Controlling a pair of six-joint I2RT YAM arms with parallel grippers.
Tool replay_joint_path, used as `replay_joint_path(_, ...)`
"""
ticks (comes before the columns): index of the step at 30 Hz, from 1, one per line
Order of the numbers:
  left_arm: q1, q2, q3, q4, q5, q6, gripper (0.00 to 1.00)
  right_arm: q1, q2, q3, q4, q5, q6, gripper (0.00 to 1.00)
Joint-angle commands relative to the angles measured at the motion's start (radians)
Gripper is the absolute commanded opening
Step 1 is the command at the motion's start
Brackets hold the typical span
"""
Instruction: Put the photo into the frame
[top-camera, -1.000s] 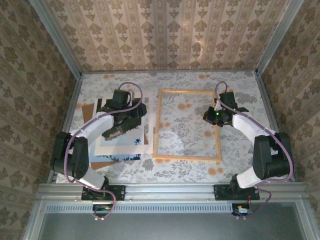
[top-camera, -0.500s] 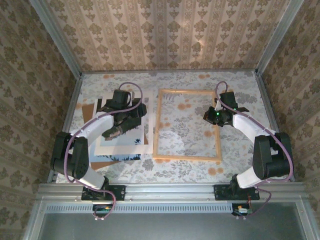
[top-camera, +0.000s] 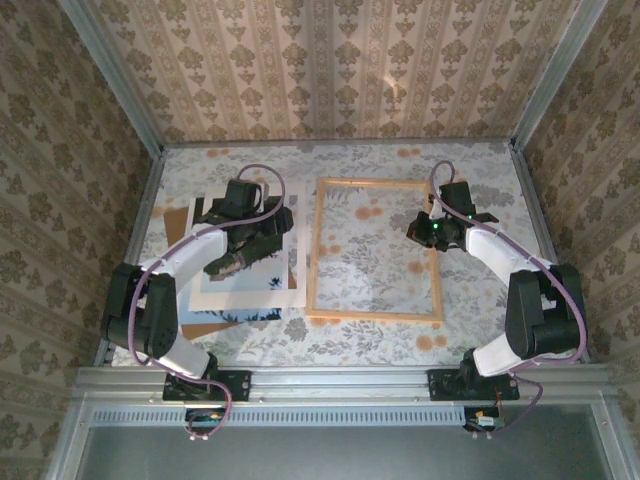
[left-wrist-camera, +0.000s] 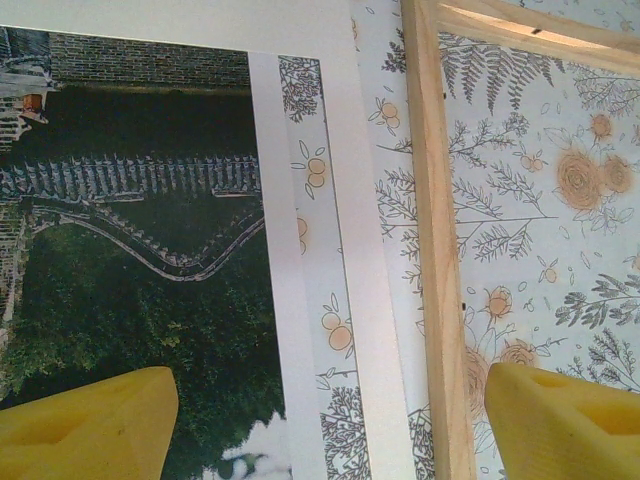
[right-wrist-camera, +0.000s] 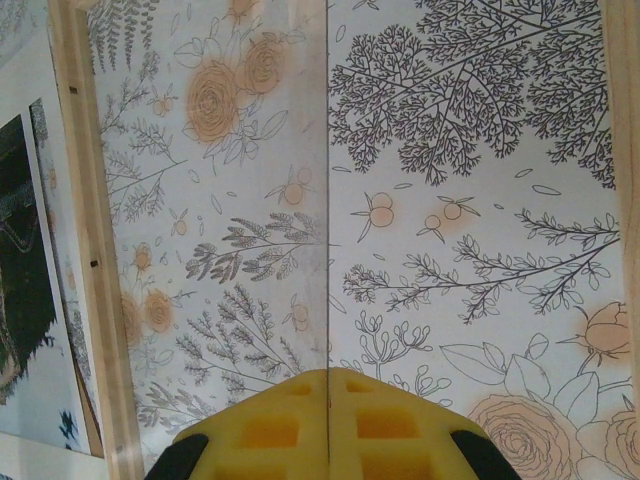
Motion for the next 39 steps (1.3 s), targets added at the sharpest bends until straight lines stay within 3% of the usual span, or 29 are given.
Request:
replay_joint_path(1, -0.002, -0.006, 0.016, -0.034, -0.011, 0.022, 0.82, -0.007, 0.018, 0.03, -0.017, 0.011, -0.018, 0.0)
replay_joint_path(39, -0.004, -0.003, 0.018, -0.036, -0.014, 0.024, 0.82, -0.011, 0.016, 0.028, -0.024, 0.031, -0.018, 0.0)
